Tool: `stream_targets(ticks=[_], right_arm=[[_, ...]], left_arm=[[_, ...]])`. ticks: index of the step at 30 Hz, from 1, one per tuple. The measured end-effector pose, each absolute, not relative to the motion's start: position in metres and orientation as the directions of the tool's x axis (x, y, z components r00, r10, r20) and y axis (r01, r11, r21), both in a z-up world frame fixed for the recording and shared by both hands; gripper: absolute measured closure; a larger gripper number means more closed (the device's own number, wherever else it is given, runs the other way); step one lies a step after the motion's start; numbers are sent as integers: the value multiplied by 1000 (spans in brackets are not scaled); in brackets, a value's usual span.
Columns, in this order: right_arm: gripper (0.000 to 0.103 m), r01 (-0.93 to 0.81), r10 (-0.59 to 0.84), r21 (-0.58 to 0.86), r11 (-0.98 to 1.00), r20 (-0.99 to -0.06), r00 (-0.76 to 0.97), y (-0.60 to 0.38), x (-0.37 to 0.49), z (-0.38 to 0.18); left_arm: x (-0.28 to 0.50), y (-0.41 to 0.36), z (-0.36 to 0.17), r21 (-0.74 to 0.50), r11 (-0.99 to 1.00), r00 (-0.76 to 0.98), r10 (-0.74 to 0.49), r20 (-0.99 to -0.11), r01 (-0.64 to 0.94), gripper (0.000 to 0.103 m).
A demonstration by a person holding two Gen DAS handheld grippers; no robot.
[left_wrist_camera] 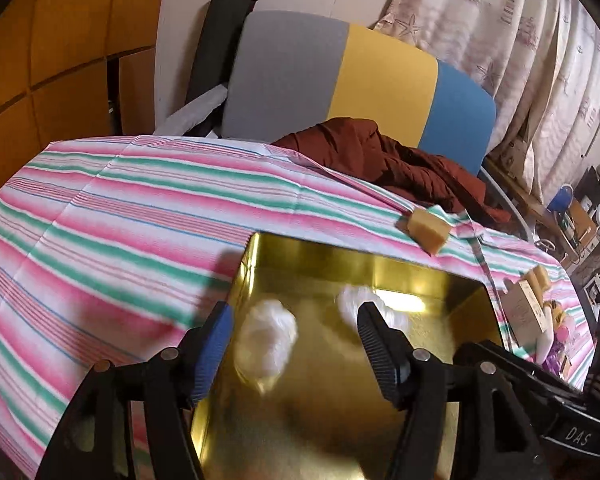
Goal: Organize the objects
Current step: 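Open both tools to drop the white bundles into the tray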
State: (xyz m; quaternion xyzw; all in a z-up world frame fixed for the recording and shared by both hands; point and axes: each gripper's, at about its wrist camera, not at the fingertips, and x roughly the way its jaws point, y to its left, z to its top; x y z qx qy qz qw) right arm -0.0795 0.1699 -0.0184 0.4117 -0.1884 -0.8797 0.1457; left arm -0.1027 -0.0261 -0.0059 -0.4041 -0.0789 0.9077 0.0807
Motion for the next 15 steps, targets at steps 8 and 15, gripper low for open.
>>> stream_targets(ticks=[8,15], right_arm=[[22,159,-391,387,-908,-650,-652,168,-54,-1],[22,143,-371,383,-913,-629,-684,185,-37,10]], left_arm=[[-72,-8,-9,-218,-968,-649,247,-720,-127,37],[-60,14,-17,-233,-957,-611,289,-737,-171,37]])
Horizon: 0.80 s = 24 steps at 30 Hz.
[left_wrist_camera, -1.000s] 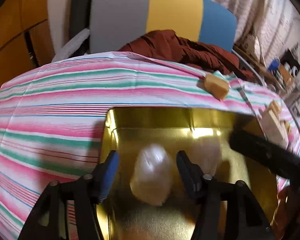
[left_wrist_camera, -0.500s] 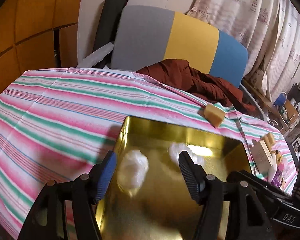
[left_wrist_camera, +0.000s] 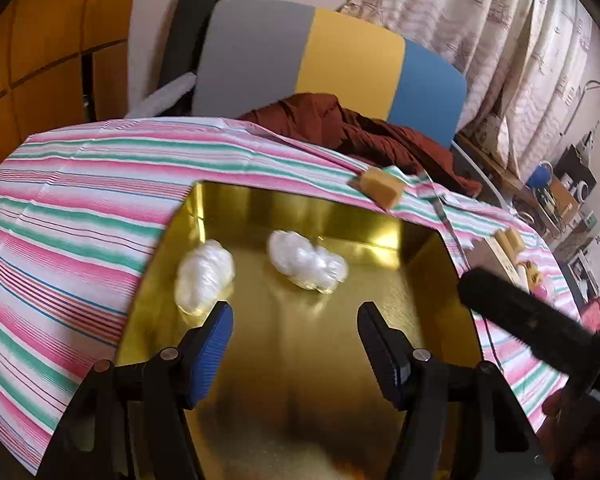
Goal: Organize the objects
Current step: 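Open both tools to drop the white bundles into the tray, then reach the right tool to the cracker packet with green ends and grasp it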
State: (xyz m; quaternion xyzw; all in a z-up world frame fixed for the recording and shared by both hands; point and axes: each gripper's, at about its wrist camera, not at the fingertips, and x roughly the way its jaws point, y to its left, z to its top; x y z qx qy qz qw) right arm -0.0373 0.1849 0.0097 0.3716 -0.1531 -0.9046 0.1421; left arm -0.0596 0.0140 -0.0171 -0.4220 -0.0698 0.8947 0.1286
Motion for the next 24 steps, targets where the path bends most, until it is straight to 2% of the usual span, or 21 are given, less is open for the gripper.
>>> stream_targets(ticks=[12,24], right_arm=[[22,3,-233,357,-934,-605,-761,248,-5,12],[22,-318,32,363,-876,-613,-789,357,39,1]], left_arm=[[-29,69,-17,-231,-918,-571,383,-726,-322,37],[-6,132,-16,-226,-835,-476,484,-734,-501,37]])
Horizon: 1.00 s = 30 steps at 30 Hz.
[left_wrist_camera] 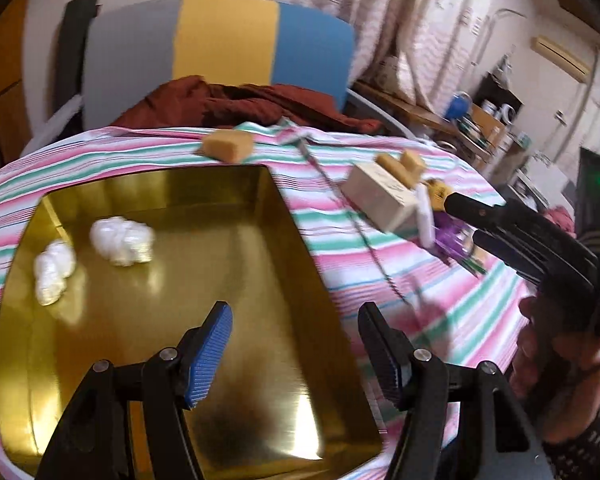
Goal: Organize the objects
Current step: 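Reach the right tool to the cracker packet with green ends and grasp it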
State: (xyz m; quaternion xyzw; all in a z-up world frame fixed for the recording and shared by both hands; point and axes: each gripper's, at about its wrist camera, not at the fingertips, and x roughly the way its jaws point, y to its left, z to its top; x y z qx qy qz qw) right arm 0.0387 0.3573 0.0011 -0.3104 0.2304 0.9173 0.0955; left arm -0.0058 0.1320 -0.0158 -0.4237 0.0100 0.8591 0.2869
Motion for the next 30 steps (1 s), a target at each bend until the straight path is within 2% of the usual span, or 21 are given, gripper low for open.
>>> stream_targets(ticks=[9,13,17,24,27,30], right_arm=[[22,-617,284,364,-698,-651,-704,463,78,-22],[22,-699,349,302,-648,-698,-626,504,62,-36],[30,-728,343,281,-625,-739,-580,525,45,-51],[33,-727,332,244,-642,-766,-550,537,19,-70],[43,-712,347,197,-674,-766,-541,534,16,-75],[48,-666,328,183,-723,-757,-565,527,20,-75]], left_arm=[[20,173,-14,-230,-749,-394,552,-735,-621,34],[27,185,-17,-227,-731,-364,553,-750,-643,33],[31,191,-20,-217,-724,-351,546,-761,-655,33],[32,195,-25,-207,-723,-341,533,-775,-660,33],[32,196,-26,-204,-725,-341,529,-778,-658,33],[30,198,-28,-199,-725,-340,524,-781,-659,33]])
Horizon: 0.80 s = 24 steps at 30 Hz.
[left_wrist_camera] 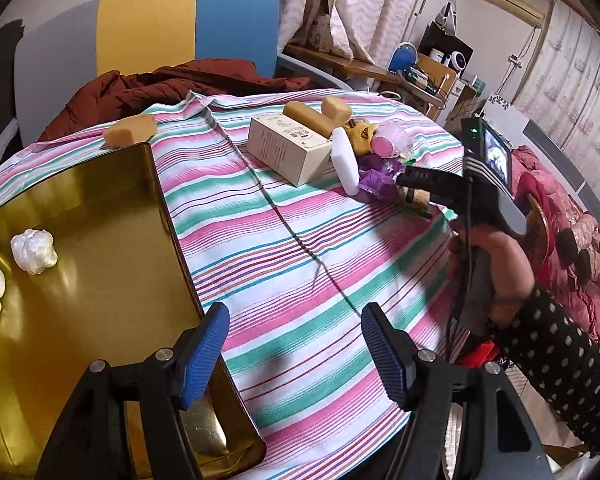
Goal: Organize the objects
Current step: 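Reach the right tool to the cracker packet with green ends and grasp it, then grasp the purple snack packet with the left tool while the right holds crackers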
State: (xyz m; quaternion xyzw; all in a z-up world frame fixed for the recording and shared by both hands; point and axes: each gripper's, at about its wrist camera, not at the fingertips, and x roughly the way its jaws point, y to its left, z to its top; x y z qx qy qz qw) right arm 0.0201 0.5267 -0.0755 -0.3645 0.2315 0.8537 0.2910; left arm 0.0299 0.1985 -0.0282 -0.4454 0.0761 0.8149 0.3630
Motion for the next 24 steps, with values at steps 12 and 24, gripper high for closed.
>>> stream_targets(ticks=[12,24], right_arm=[[54,-592,321,140,-794,-730,-603,517,53,-77],[54,-612,358,154,-776,-691,-628,549,49,-84]], left_arm=[[21,239,-23,-167,-684,-328,531,-781,-710,33],[-5,336,-26,-114,-573,-293,567,-770,-811,33]])
